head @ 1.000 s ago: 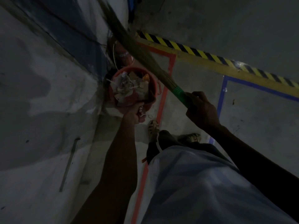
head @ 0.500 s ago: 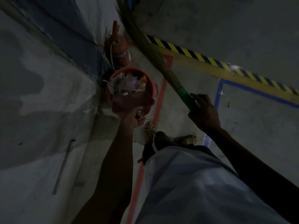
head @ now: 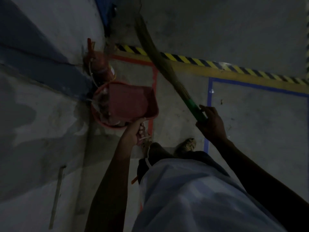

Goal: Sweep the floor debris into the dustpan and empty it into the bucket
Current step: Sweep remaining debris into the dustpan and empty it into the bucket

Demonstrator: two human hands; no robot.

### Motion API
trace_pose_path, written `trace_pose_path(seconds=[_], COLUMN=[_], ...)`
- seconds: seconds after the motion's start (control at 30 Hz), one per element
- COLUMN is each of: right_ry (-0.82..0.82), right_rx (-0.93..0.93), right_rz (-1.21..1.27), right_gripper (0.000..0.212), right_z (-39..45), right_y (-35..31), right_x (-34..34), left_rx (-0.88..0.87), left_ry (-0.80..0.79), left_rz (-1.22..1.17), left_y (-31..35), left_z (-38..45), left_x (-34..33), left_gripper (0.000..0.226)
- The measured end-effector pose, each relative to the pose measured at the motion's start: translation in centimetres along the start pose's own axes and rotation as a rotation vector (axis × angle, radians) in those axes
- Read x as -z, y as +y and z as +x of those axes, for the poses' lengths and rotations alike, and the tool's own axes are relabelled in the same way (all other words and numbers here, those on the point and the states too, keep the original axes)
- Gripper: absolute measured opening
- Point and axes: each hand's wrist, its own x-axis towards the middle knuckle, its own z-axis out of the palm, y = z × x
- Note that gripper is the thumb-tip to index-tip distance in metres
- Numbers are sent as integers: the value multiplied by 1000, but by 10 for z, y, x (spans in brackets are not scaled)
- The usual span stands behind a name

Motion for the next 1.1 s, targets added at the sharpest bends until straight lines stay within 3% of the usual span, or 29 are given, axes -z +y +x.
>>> trace_pose_path(seconds=[0.4,0.6,0.77,0.93,1.1], right_ry=[118,98,34,-108,-277], right_rx=[-329,-482,-574,-575,-407], right_rz=[202,356,406,388,291], right_gripper=[69,70,76,65,52], right_z=[-54,-55,-39,-9,29], right_y=[186,279,348,407,452], right_x=[45,39,0,-74,-169], left_rx=[60,35,-8,11,37], left_ry=[-16,5,69,165,232], left_rz=[250,320,357,312,301], left_y=[-42,-77,-107,-139,-173], left_z=[35,75,126,207,284], left_x=[-175,-274,-321,-318,-300], left_gripper=[35,36,37,39,37])
